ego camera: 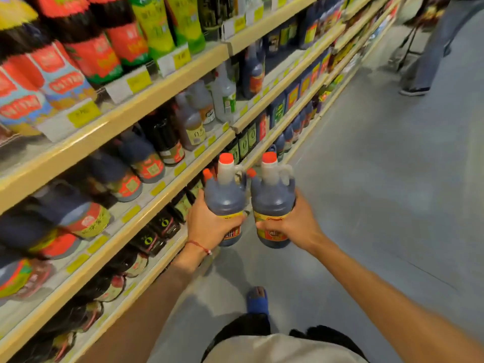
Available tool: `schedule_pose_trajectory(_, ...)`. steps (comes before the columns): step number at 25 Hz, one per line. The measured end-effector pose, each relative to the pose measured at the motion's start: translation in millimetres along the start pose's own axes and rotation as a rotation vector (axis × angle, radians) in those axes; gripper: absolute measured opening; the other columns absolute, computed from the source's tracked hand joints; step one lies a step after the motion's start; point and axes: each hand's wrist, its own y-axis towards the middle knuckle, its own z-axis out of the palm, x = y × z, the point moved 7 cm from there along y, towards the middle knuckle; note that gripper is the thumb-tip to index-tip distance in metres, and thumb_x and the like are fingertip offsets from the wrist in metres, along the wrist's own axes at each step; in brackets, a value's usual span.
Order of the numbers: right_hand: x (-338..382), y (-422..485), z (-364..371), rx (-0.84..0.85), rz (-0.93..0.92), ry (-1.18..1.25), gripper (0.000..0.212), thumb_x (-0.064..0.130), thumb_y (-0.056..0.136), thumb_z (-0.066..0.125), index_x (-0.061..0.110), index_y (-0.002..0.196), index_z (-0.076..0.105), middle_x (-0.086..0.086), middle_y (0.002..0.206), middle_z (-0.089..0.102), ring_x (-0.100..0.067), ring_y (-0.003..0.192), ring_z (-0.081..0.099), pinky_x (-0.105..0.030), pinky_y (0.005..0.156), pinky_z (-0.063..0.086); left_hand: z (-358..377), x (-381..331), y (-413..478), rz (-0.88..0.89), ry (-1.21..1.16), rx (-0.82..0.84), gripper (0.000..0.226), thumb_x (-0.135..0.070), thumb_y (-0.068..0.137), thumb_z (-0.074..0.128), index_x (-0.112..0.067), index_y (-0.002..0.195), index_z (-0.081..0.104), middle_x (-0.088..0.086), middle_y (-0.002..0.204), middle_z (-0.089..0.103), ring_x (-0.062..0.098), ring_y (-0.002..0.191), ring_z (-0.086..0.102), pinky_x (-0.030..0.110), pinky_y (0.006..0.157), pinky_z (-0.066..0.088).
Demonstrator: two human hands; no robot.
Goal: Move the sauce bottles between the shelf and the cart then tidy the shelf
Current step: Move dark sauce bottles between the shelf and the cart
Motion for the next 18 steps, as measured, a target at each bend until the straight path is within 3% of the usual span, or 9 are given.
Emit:
schedule_pose_trajectory(3, 6.2, 53.9, -29.3, -0.071, -0.007, -0.040, 0.103, 0.039, 0.044, 0.099, 0.028, 0.136, 0.055, 0.013, 0.124, 0.071, -0.008, 0.107, 0.071, -0.026, 0.084, 0.060, 33.0, -20.1, 69.3, 0.047, 0.018, 0.069, 0.069, -0.050, 0.056, 0.087, -0.035, 0.116, 0.055, -0.012, 0.106, 0.066, 0.008, 0.095, 0.066, 0.029, 0.076, 0.054)
schedule_pose_trajectory(5, 7.3, 80.2, -48.2, -0.123, 0.000, -0.036, 0.104, 0.047, 0.040, 0.096, 0.029, 0.135, 0.055, 0.014, 0.123, 0.071, -0.007, 0.105, 0.071, -0.025, 0.082, 0.060, 50.3, -30.8, 100.5, 0.075, -0.009, 0.088, 0.072, -0.050, 0.056, 0.089, -0.034, 0.118, 0.056, -0.014, 0.109, 0.068, 0.003, 0.098, 0.066, 0.027, 0.079, 0.054)
schedule_pose_trajectory(8, 1.6, 128.0, -80.4, -0.157, 0.008, -0.036, 0.102, 0.050, 0.040, 0.095, 0.029, 0.133, 0.057, 0.016, 0.119, 0.072, -0.002, 0.103, 0.071, -0.022, 0.080, 0.060, 85.9, -46.0, 149.4, 0.091, -0.021, 0.119, 0.064, -0.036, 0.062, 0.093, -0.035, 0.116, 0.058, -0.018, 0.109, 0.067, -0.004, 0.099, 0.065, 0.019, 0.081, 0.053)
schedule_pose_trajectory(10, -3.8, 162.5, -102.8, -0.161, 0.006, -0.025, 0.097, 0.047, 0.042, 0.096, 0.030, 0.130, 0.059, 0.012, 0.118, 0.074, -0.009, 0.103, 0.072, -0.034, 0.085, 0.062, 113.2, -55.6, 178.8, 0.097, -0.007, 0.166, 0.064, -0.029, 0.064, 0.092, -0.034, 0.118, 0.056, -0.023, 0.104, 0.062, -0.015, 0.094, 0.061, 0.009, 0.077, 0.048)
schedule_pose_trajectory(12, -8.2, 198.3, -126.0, -0.145, -0.009, -0.032, 0.097, 0.050, 0.043, 0.094, 0.028, 0.130, 0.059, 0.011, 0.118, 0.074, -0.012, 0.103, 0.072, -0.032, 0.085, 0.061, 140.9, -64.8, 208.2, 0.087, 0.016, 0.179, 0.073, -0.039, 0.060, 0.093, -0.032, 0.122, 0.055, -0.019, 0.108, 0.065, -0.006, 0.099, 0.064, 0.017, 0.082, 0.051)
schedule_pose_trajectory(14, -7.3, 232.6, -145.9, -0.117, -0.026, -0.037, 0.097, 0.051, 0.045, 0.092, 0.027, 0.132, 0.058, 0.016, 0.117, 0.072, -0.006, 0.101, 0.072, -0.021, 0.079, 0.059, 162.4, -67.9, 236.1, 0.071, 0.030, 0.117, 0.083, -0.052, 0.051, 0.092, -0.034, 0.123, 0.055, -0.013, 0.113, 0.068, 0.009, 0.103, 0.067, 0.029, 0.084, 0.055)
schedule_pose_trajectory(18, -12.2, 321.2, -202.7, 0.022, -0.034, -0.043, 0.094, 0.038, 0.055, 0.093, 0.028, 0.138, 0.051, 0.024, 0.117, 0.067, 0.004, 0.101, 0.068, -0.010, 0.073, 0.055, 229.8, -88.6, 301.9, -0.018, 0.106, 0.065, 0.091, -0.068, 0.052, 0.083, -0.027, 0.126, 0.051, -0.006, 0.116, 0.063, 0.017, 0.108, 0.062, 0.032, 0.090, 0.051)
